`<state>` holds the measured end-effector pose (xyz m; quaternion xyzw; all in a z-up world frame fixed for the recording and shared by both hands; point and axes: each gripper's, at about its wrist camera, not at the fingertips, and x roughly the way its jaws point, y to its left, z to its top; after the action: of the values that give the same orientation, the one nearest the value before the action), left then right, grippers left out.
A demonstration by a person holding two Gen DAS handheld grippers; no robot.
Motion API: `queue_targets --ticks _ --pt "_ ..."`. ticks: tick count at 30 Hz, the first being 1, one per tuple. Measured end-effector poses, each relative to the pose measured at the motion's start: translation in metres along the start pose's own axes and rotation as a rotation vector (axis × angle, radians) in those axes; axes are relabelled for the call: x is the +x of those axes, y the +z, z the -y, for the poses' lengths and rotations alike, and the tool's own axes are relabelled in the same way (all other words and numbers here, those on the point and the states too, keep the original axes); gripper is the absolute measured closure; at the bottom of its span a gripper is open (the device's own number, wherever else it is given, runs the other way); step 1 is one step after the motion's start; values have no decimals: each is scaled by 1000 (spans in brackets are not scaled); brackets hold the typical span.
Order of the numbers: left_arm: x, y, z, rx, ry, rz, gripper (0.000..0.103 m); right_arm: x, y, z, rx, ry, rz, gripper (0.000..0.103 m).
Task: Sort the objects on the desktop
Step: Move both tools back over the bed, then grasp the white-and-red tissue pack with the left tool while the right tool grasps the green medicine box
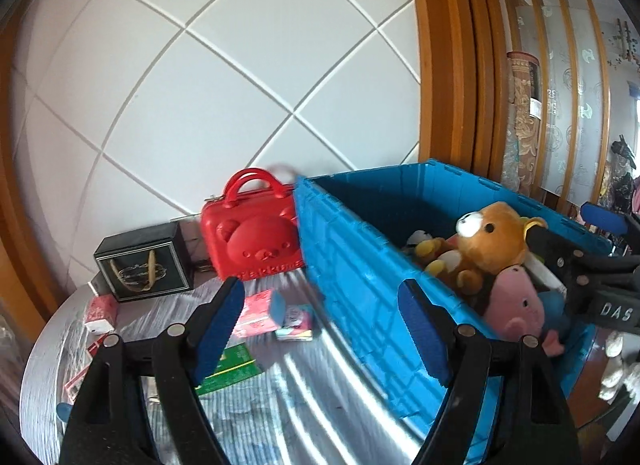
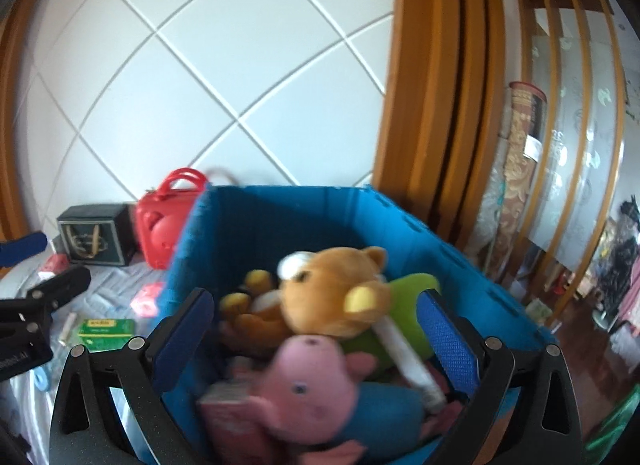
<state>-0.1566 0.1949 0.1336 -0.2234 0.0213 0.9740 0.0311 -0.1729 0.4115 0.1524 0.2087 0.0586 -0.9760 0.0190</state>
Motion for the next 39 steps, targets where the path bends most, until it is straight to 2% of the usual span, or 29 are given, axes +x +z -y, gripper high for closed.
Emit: queue_targets --ticks 5,9,17,24,28,31,34,36,39 --pt "-11 -37 -91 -23 95 -26 24 -2 10 -83 -10 57 -44 0" --pt "-4 -71 -169 -71 132 -103 24 7 7 -156 -31 93 -104 0" --pt "26 -134 -315 -206 212 -241 24 71 -21 -284 -78 126 -308 0" --pt "67 -191 -425 -306 310 -368 24 128 -44 -361 -116 151 -423 0" --pt "91 -220 -464 -314 321 -441 24 162 -59 -394 -140 164 -495 0" --pt "106 -236 -483 -308 265 -484 24 188 -72 -403 -122 157 -551 0" --pt "125 -247 -492 -269 188 -540 24 209 -80 -399 -85 135 -593 0" --pt "138 -255 -498 -239 164 -584 24 219 -84 -391 -57 115 -613 0" --pt "150 -259 -502 -187 139 -596 15 229 -89 -376 -24 80 -631 0"
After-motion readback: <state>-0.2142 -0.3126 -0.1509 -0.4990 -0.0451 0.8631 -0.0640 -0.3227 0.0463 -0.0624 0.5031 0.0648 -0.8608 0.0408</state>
